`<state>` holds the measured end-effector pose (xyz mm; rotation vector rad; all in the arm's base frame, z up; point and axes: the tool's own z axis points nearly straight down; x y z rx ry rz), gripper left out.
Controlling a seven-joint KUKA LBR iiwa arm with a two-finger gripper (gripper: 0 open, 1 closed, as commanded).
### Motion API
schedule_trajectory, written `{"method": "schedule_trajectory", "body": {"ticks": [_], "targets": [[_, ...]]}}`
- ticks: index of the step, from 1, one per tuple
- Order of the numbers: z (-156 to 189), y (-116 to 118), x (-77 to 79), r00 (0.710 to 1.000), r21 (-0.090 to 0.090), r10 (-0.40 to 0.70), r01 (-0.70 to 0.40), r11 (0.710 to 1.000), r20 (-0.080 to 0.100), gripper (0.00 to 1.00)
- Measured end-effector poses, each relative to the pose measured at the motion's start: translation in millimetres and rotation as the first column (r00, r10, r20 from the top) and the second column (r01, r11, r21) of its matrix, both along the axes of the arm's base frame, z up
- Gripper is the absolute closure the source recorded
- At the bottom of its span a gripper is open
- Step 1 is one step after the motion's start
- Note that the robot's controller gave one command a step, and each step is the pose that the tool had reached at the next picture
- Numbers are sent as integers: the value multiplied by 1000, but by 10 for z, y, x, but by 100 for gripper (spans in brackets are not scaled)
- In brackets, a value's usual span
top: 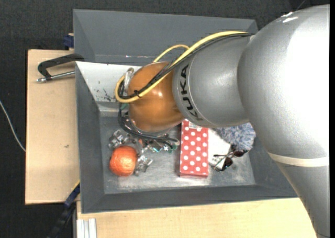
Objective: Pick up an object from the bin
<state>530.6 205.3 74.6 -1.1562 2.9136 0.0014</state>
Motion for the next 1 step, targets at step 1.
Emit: {"method": "schedule_trajectory", "body": {"ticks": [1], "targets": [[0,0,0,1000,0,0,0,1000,0,100]]}}
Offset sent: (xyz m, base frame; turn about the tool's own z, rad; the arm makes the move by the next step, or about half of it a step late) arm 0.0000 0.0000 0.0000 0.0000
